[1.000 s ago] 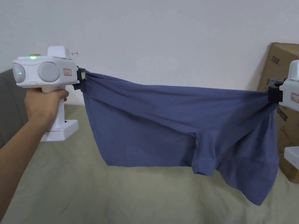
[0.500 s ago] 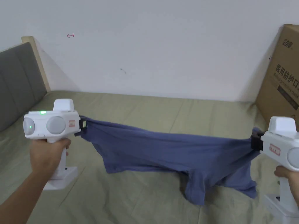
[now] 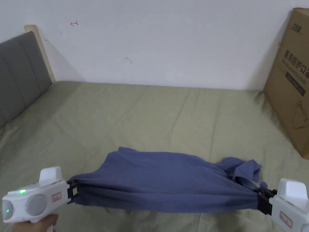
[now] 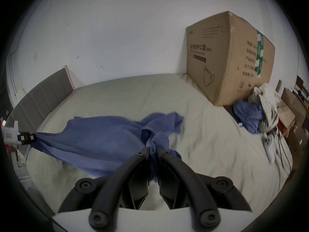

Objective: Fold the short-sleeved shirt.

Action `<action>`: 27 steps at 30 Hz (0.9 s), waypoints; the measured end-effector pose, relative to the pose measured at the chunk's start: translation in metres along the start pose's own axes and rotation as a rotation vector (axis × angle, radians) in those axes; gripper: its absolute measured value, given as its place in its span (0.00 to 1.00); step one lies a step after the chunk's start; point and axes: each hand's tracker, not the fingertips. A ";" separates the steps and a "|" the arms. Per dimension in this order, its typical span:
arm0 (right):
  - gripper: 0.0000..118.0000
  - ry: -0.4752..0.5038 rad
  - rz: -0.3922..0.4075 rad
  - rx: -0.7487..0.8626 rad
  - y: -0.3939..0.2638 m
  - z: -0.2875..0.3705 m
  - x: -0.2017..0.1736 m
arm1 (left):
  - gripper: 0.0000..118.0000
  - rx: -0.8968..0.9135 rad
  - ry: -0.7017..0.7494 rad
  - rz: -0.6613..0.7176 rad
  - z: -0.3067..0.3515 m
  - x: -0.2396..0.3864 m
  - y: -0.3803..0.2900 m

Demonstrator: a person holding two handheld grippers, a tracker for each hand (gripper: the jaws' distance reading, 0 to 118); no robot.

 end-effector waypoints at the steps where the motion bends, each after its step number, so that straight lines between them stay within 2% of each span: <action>1: 0.05 0.001 -0.011 -0.007 -0.010 0.009 0.002 | 0.05 -0.011 0.000 0.006 0.006 -0.004 -0.010; 6: 0.05 -0.016 -0.027 -0.043 -0.060 0.044 0.006 | 0.05 -0.041 0.021 0.017 0.039 -0.018 -0.056; 15: 0.05 -0.033 -0.104 -0.169 -0.136 0.081 0.013 | 0.05 -0.116 0.066 0.025 0.079 -0.036 -0.123; 22: 0.05 -0.107 -0.042 -0.329 -0.164 0.049 0.006 | 0.05 -0.252 0.125 0.032 0.051 -0.040 -0.146; 27: 0.06 -0.129 -0.019 -0.365 -0.162 0.041 -0.009 | 0.07 -0.301 0.145 0.039 0.037 -0.034 -0.147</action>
